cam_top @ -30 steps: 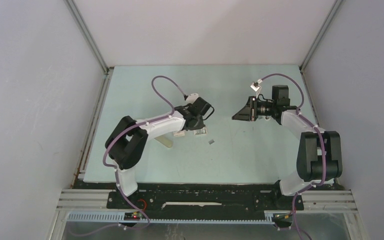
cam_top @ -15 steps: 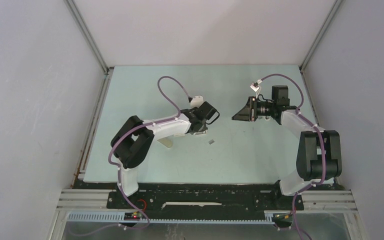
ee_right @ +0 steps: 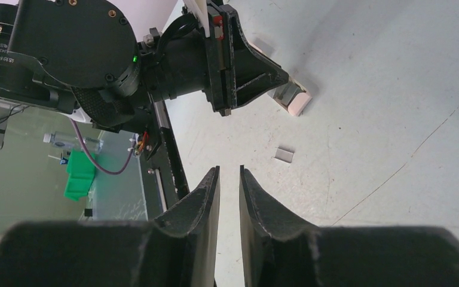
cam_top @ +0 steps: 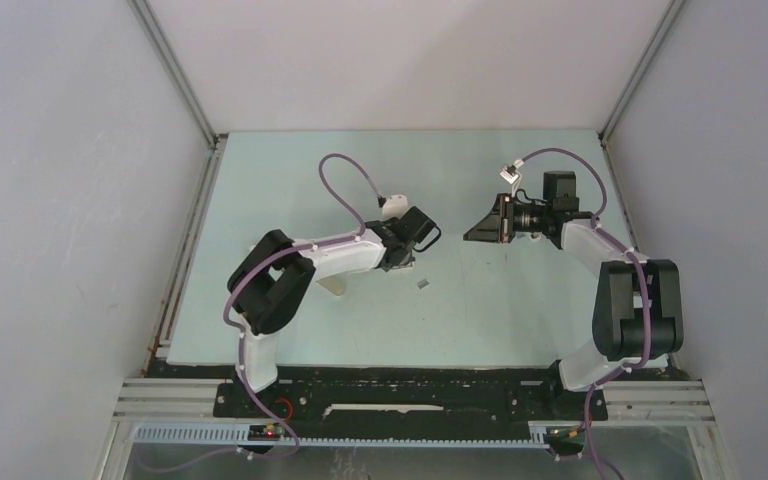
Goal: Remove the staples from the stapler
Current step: Place the staple in the staple box.
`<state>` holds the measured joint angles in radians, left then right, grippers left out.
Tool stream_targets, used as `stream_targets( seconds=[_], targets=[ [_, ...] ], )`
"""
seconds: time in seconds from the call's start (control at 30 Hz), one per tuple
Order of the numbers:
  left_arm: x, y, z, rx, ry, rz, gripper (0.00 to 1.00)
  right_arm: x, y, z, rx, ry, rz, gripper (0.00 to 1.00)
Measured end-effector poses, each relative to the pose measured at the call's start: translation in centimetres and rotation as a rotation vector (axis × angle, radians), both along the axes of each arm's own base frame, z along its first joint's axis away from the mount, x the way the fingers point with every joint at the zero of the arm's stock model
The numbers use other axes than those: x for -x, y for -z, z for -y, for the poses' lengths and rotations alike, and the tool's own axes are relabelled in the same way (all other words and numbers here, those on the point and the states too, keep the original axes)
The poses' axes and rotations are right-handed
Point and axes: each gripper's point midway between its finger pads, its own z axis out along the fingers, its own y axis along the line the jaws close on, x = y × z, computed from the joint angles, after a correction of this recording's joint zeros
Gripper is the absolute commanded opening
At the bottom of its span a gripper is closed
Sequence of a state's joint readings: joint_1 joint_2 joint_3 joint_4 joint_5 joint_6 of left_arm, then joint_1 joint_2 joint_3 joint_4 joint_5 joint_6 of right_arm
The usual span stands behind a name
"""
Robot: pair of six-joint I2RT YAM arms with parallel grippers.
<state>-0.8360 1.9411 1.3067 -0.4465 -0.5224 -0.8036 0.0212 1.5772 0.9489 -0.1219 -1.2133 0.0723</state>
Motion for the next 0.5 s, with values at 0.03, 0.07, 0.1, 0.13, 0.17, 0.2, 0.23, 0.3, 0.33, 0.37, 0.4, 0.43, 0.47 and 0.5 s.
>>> stream_targets(
  seconds=[0.03,0.07,0.1,0.13,0.17,0.2,0.23,0.3,0.33,0.37,0.4,0.43,0.47,0.5],
  targets=[
    [-0.03,0.03,0.03,0.001,0.000,0.001,0.20,0.00,0.01,0.00,0.000,0.000,0.000,0.26],
    [-0.04,0.08,0.03,0.000,0.000,0.001,0.20,0.00,0.01,0.00,0.000,0.000,0.000,0.26],
    [-0.04,0.14,0.02,-0.001,0.000,0.000,0.20,0.00,0.02,0.00,0.000,0.000,-0.001,0.26],
    [-0.03,0.16,0.03,-0.001,0.000,-0.001,0.20,0.00,0.03,0.00,0.000,0.000,-0.001,0.26],
    [-0.04,0.15,0.03,-0.001,0.000,0.000,0.20,0.00,0.03,0.00,0.000,0.000,-0.001,0.26],
    [-0.07,0.14,0.03,-0.001,-0.001,0.002,0.20,0.00,0.03,0.00,0.000,0.000,-0.001,0.25],
    [-0.12,0.11,0.06,0.000,-0.002,0.004,0.21,0.00,0.03,0.00,0.000,-0.001,-0.001,0.25],
    [-0.21,0.11,0.07,0.000,-0.003,0.008,0.20,0.00,0.04,0.00,0.000,-0.001,-0.002,0.25],
    [-0.23,0.11,0.09,0.001,-0.004,0.009,0.20,0.01,0.03,-0.01,-0.001,-0.001,-0.002,0.25],
    [-0.24,0.13,0.08,0.000,-0.004,0.009,0.21,0.01,0.03,-0.01,-0.001,-0.001,-0.001,0.25],
    [-0.26,0.15,0.08,0.000,-0.004,0.010,0.21,0.02,0.02,-0.01,-0.001,-0.001,-0.002,0.25],
    [-0.27,0.18,0.07,-0.001,-0.005,0.010,0.21,0.02,0.01,-0.01,-0.002,-0.002,-0.001,0.25],
    [-0.29,0.16,0.04,-0.002,-0.006,0.011,0.20,0.04,0.00,-0.02,-0.003,-0.003,-0.002,0.25],
    [-0.34,0.13,-0.02,-0.004,-0.008,0.015,0.20,0.04,0.00,-0.02,-0.003,-0.003,-0.001,0.25]
  ],
)
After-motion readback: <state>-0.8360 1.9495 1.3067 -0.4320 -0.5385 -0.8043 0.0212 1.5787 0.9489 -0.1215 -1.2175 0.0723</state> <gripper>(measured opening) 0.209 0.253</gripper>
